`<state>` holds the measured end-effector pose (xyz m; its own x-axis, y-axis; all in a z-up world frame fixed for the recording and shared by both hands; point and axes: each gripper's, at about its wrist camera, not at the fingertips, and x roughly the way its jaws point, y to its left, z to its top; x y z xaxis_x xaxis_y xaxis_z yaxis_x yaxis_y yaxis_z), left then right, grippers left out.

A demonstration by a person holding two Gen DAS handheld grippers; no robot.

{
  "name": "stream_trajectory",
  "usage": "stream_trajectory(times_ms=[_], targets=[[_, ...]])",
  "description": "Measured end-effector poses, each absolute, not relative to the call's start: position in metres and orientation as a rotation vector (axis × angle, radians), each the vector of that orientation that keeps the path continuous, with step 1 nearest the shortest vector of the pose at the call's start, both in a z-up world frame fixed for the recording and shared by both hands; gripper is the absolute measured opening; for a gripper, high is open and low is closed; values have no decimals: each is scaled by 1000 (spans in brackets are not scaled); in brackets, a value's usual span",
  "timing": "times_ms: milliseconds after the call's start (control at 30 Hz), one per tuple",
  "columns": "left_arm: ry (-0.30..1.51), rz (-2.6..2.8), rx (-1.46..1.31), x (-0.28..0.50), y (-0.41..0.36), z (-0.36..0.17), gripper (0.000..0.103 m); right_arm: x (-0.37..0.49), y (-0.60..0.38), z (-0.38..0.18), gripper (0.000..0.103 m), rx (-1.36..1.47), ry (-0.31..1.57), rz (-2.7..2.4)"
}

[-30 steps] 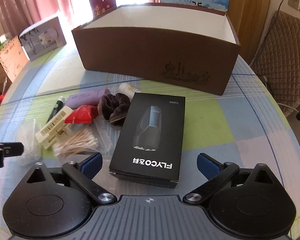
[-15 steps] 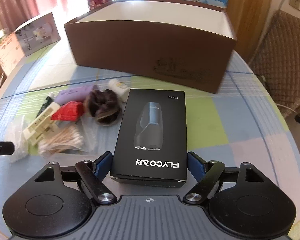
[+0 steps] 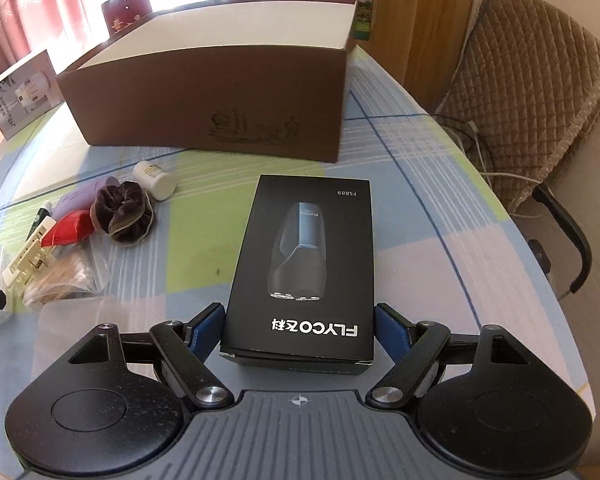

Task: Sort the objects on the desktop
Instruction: 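Grasp the black FLYCO box with the right tool while the left tool grasps the floss-pick box, then carry both held boxes over the brown cardboard box and lower them inside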

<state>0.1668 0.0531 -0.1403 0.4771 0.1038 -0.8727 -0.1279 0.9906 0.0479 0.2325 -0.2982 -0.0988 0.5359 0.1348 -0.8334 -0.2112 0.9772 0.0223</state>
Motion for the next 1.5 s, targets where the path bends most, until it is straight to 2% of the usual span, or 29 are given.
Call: stream_trajectory(times_ms=[33,133,467,767,1000,1200,1433,1467,1500], targets=[[1061,124,-21,165,55,-140,63,232,-299,-99,77,-85,985,207],[1057,98,-4,161,59,-137,55,232,-302,-98,77,-88,990,213],[1064,129,26,175,61,-144,58,240,-322,-99,77,-68,1010,233],[1071,174,37,183,55,-151,53,248,-335,-93,78,-27,1008,307],[1071,259,-11,156,50,-148,53,261,-332,-93,88,-49,989,361],[1060,266,-32,139,48,-136,53,271,-321,-103,88,-76,1013,324],[1027,196,8,146,56,-110,53,270,-304,-110,87,-133,1000,245],[1020,179,15,149,57,-106,53,270,-301,-111,84,-148,998,229],[1014,163,25,151,57,-103,53,269,-299,-112,77,-174,997,214]])
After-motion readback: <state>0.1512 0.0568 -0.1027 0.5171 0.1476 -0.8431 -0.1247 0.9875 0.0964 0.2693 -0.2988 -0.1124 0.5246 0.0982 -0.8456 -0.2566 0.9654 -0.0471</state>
